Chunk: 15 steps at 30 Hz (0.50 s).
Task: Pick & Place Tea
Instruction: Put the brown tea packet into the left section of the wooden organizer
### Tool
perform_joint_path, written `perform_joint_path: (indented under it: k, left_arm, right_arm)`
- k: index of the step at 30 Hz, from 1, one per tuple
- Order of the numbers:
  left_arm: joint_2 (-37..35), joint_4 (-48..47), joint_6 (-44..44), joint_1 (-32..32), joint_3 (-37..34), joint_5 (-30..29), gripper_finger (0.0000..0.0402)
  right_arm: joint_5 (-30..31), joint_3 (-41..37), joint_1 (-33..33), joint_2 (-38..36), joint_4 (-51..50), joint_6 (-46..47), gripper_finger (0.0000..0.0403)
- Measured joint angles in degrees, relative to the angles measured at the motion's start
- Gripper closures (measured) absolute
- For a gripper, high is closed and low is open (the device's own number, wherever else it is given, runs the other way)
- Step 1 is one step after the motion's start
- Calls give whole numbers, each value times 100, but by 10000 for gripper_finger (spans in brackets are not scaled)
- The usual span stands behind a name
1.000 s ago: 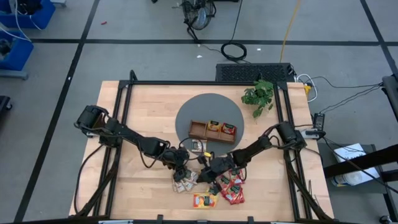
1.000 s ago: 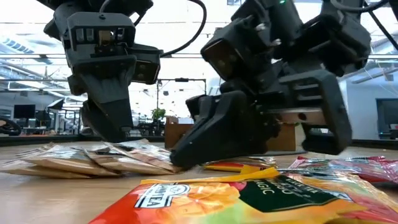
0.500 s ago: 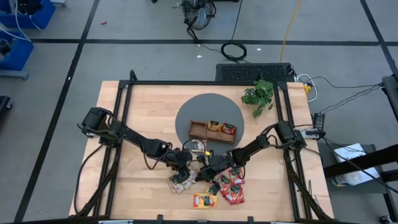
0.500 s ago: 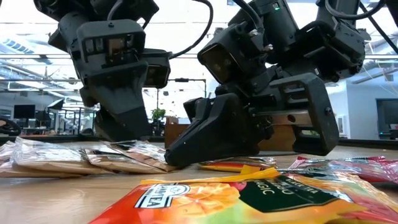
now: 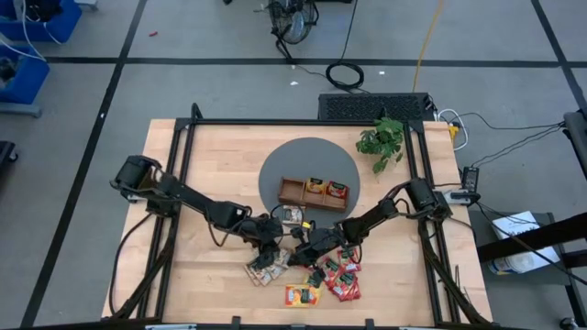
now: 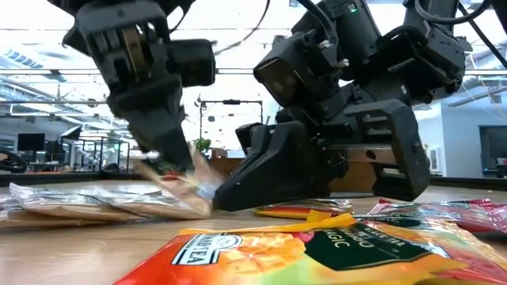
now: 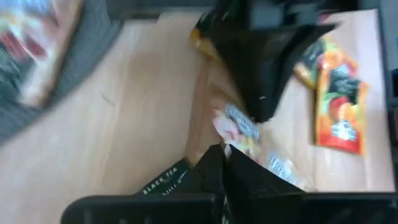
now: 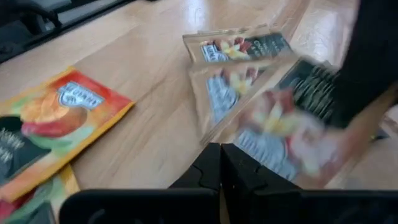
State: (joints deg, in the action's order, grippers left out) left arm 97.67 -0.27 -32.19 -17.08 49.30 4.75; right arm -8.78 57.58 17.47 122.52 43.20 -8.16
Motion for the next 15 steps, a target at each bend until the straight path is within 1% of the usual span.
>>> perform_joint_path:
  k: [4, 9, 11, 12, 15]
  left_arm:
    - [-434, -421, 151, -31, 4, -239, 397]
    - [-888, -1004, 394, -234, 70, -801, 398]
    - [-996, -1425, 552, -423, 181, -1208, 398]
    - [-1016, -1652, 630, -531, 259, -1492, 398]
    - [-997, -1887, 819, -896, 572, -2249, 399]
  right_arm:
    - [157, -3, 0, -315, -57, -12, 400]
    - [151, -8, 22, -945, -179, 345, 371]
    - [186, -11, 12, -1254, -351, 607, 351]
    - [317, -11, -2, -1416, -486, 707, 341]
    - [950, -22, -47, -1764, -886, 891, 308]
